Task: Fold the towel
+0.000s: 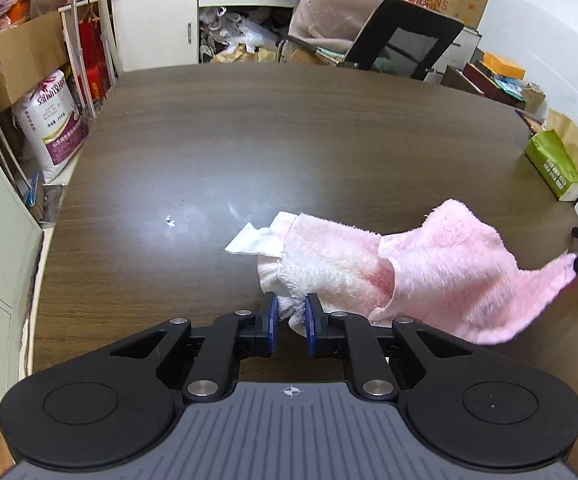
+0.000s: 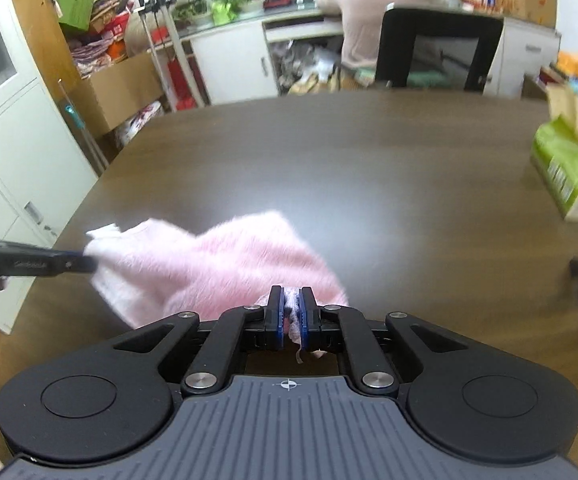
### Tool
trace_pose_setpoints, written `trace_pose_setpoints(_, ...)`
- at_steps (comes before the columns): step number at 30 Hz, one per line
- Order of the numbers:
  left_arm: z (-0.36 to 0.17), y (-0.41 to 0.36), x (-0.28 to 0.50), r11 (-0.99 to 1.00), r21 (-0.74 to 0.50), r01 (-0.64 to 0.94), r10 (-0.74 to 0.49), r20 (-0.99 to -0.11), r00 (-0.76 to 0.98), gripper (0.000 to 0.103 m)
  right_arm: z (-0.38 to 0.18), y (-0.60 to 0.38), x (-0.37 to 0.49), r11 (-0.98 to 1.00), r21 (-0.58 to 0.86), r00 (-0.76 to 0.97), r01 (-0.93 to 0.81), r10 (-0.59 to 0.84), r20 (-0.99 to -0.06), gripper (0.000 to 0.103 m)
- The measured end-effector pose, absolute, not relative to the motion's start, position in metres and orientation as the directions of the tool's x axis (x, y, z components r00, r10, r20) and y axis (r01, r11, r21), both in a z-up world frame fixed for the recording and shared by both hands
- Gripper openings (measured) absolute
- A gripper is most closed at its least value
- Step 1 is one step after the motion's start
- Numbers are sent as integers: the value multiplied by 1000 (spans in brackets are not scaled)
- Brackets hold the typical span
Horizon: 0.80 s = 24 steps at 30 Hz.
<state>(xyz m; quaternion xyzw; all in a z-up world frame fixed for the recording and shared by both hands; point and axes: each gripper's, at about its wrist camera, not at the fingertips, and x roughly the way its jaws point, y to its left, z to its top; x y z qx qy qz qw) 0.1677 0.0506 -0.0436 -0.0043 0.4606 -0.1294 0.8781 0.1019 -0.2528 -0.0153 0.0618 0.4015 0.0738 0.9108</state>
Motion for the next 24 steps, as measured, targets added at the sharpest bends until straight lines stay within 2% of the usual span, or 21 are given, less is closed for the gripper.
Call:
trace_pose_setpoints(4, -35, 60, 150, 970, -119, 213, -219, -809, 546, 14, 1, -265, 102, 978, 198, 699, -69, 189, -690, 8)
trace_pose_setpoints(9, -28, 69, 129, 974, -109, 198, -202, -817, 540, 14, 27, -290, 99, 986, 164, 752, 2, 106, -651, 8)
trace_pose_setpoints(12, -28, 74, 116, 976, -107, 190, -193, -829, 525, 14, 31, -316, 95, 989, 120, 741, 88, 15, -672, 8)
trace_pose_setpoints(15, -34, 72, 111, 976, -95, 194, -183, -839, 513, 14, 23, -322, 93, 994, 55, 703, 90, -24, -711, 10)
trace_pose_setpoints(17, -40, 69, 110, 977, -86, 195, -174, -850, 497, 14, 10, -306, 90, 999, 29, 672, -17, 33, -739, 14)
trace_pose_setpoints(18, -43, 69, 111, 978, -85, 189, -169, -855, 490, 14, 2, -292, 91, 996, 15, 653, -85, 67, -755, 21)
trace_pose_setpoints(20, -48, 69, 113, 981, -86, 176, -162, -862, 480, 14, -18, -264, 92, 978, -6, 594, -207, 121, -795, 25)
trace_pose_setpoints(24, -51, 71, 112, 982, -97, 165, -165, -862, 478, 14, -50, -214, 91, 929, 33, 496, -369, 227, -838, 26)
